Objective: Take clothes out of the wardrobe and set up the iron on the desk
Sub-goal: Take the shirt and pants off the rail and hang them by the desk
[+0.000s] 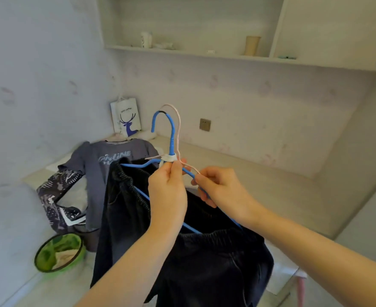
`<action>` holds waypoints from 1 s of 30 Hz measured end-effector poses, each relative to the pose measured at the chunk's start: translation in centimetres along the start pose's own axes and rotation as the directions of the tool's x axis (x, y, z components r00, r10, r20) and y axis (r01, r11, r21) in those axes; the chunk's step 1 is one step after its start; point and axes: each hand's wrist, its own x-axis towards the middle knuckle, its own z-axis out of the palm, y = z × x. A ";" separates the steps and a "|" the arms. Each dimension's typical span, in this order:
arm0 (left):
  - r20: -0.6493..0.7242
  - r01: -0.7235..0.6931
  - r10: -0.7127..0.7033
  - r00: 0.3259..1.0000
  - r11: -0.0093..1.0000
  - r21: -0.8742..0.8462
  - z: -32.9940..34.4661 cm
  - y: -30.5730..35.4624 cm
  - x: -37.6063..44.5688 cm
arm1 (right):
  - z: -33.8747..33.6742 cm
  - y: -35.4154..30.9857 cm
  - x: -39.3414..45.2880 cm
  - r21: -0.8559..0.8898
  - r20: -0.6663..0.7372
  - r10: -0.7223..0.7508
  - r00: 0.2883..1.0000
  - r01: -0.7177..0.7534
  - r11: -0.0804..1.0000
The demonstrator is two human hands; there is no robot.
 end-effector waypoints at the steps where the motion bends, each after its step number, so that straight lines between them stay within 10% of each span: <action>1: -0.004 0.022 -0.022 1.000 1.000 0.012 -0.2 -0.3 0.7 | 0.4 0.6 1.1 -0.024 0.015 -0.002 1.000 0.002 1.000; 11: 0.121 0.123 -0.161 0.979 0.954 0.272 -5.5 -2.1 7.6 | 3.3 3.4 8.2 -0.089 0.075 -0.035 0.997 0.041 0.995; 17: 0.037 -0.205 0.210 0.977 0.875 0.439 -11.1 -3.6 13.0 | 3.4 3.5 11.9 -0.073 0.073 0.002 0.997 0.004 0.997; 24: 0.501 -0.350 0.000 0.866 0.715 0.605 -15.1 -8.2 20.7 | 3.7 3.5 15.2 -0.042 0.012 -0.011 1.000 0.011 0.999; 30: 0.574 -0.498 0.066 0.816 0.583 0.642 -15.5 -11.0 24.7 | 4.4 3.4 17.3 -0.060 -0.059 -0.049 0.997 0.046 0.997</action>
